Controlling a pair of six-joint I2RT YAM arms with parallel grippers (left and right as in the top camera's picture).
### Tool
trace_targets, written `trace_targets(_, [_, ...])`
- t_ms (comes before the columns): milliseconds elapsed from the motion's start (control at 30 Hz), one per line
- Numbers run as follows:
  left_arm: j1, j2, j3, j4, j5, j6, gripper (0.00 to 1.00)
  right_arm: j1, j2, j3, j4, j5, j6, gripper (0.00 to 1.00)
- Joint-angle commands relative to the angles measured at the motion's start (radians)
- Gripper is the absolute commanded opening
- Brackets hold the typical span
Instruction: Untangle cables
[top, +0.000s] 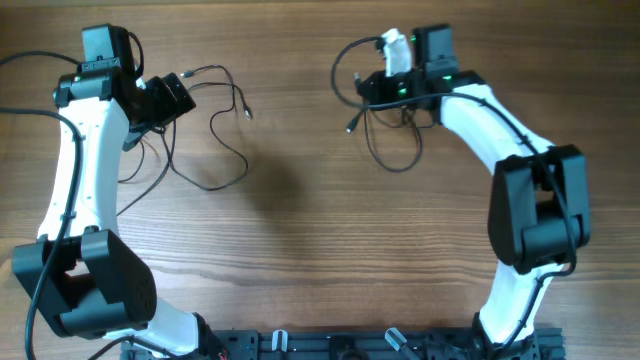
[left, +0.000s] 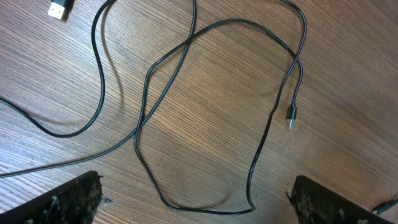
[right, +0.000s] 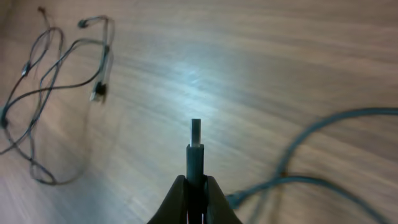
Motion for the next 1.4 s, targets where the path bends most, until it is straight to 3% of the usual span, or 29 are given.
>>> trace_targets(0, [-0.001, 0.010, -0.002, 0.000, 0.008, -0.008, 1.00, 0.051, -0.014, 0.012, -0.010, 0.071, 0.018, 0.41])
trace_targets(67, [-0.001, 0.010, -0.002, 0.000, 0.008, -0.009, 1.00, 0.067, -0.014, 0.012, -0.018, 0.123, 0.016, 0.63])
trace_targets(167, [-0.001, 0.010, -0.002, 0.000, 0.008, -0.008, 1.00, 0.082, -0.014, 0.012, -0.038, 0.248, 0.002, 0.73])
trace_targets(400, [-0.001, 0.010, -0.002, 0.000, 0.008, -0.009, 1.00, 0.095, -0.012, 0.011, -0.124, 0.254, -0.196, 0.66])
trace_targets(567, [-0.001, 0.010, -0.002, 0.000, 0.008, -0.009, 1.00, 0.095, 0.009, -0.029, -0.151, 0.265, -0.387, 0.67])
trace_targets(800, [-0.001, 0.010, -0.002, 0.000, 0.008, -0.009, 1.00, 0.095, 0.069, -0.051, -0.117, 0.474, -0.562, 0.71])
trace_targets(900, [-0.001, 0.010, -0.002, 0.000, 0.008, -0.008, 1.00, 0.095, 0.103, -0.051, -0.045, 0.547, -0.559, 0.73])
trace_targets(1133, [-0.001, 0.010, -0.002, 0.000, 0.008, -0.009, 1.00, 0.095, 0.143, -0.051, 0.040, 0.553, -0.567, 0.89])
trace_targets(1367, [-0.001, 0.010, -0.002, 0.000, 0.008, -0.009, 1.00, 0.080, 0.207, -0.051, 0.039, 0.552, -0.565, 0.92])
